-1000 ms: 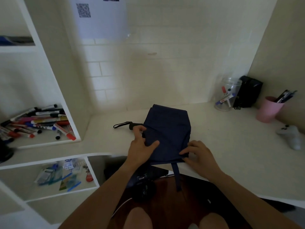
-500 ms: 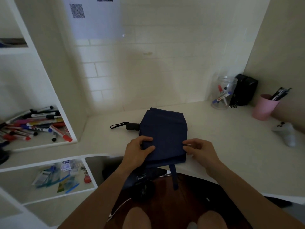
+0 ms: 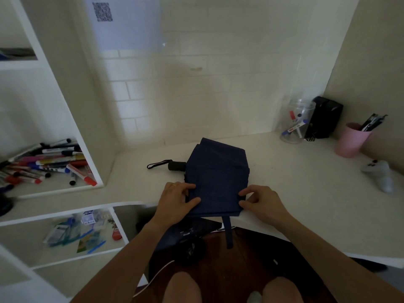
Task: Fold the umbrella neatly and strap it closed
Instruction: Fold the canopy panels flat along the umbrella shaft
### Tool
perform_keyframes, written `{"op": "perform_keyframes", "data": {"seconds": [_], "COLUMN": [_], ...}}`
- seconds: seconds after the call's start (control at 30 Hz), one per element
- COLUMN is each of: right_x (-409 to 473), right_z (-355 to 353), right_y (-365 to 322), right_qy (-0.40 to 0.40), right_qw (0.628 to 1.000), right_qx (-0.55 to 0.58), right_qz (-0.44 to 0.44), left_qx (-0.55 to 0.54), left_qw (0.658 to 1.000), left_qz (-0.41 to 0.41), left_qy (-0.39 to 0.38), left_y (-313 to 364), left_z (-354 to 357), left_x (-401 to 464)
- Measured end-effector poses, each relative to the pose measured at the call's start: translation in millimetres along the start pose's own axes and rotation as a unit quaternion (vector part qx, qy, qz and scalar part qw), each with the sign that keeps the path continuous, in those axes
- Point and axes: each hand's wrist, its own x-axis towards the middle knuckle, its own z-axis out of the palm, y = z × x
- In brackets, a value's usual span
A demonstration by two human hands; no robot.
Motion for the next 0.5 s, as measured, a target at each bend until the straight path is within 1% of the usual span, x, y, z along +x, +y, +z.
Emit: {"op": "perform_keyframes", "data": {"seconds": [0.1, 0.2, 0.23, 0.27, 0.33, 0.37, 0.4, 0.43, 0.5], "right_x": [2, 3, 3, 4, 8, 11, 14, 19, 25], "right_z": [1, -4, -6, -6, 0, 5, 12, 20, 35], "right_y": [-2, -12, -18, -25, -39, -45, -50, -49, -40], "right_qy": [-0.012, -0.047, -0.033, 0.008, 0.113, 0.135, 0.124, 0.089, -0.008], "right_qw": [1.0, 0.996, 0.994, 0.993, 0.98, 0.969, 0.959, 0.952, 0.942], "right_qx": [-0.027, -0.076, -0.099, -0.118, -0.127, -0.132, -0.148, -0.176, -0.248], "right_qz": [0.003, 0.024, 0.02, -0.001, -0.101, -0.162, -0.209, -0.235, -0.228], "left_qx": [0.0, 0.009, 0.008, 0.008, 0.008, 0.008, 0.009, 0.011, 0.019], "left_qw": [1.0, 0.999, 0.999, 0.999, 0.999, 0.999, 0.999, 0.999, 0.998], "left_qz": [0.007, 0.014, 0.015, 0.016, 0.021, 0.023, 0.023, 0.025, 0.033], "left_qy": [-0.011, -0.031, -0.038, -0.043, -0.047, -0.046, -0.044, -0.042, -0.044], "left_y": [-4, -6, -7, -8, -8, -9, -9, -8, -8], "left_z": [-1, -3, -3, -4, -4, -4, -5, -5, -6], "left_x": [1, 3, 4, 4, 4, 4, 4, 3, 2]}}
